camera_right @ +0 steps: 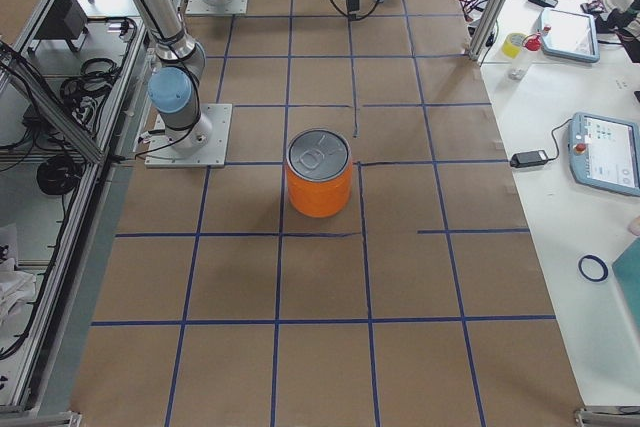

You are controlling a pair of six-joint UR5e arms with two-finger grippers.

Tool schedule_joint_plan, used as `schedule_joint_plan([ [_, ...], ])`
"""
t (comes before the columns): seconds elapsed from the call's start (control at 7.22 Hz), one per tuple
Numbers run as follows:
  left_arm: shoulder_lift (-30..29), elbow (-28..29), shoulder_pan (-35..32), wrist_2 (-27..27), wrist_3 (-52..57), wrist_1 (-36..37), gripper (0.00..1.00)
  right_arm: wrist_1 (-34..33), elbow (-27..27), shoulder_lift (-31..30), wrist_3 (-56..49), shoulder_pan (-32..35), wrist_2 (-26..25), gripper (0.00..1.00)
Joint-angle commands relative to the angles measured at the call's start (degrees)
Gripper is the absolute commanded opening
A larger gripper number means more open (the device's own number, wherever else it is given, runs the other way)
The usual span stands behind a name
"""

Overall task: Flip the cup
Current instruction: 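Release the upright cup and raise the left gripper away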

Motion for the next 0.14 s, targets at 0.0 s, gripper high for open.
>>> schedule_joint_plan([
  [0.0, -0.1, -0.1, 0.0, 0.3, 0.7, 0.1, 1.0, 0.0, 0.0, 0.0, 0.0, 0.0, 0.0, 1.0],
])
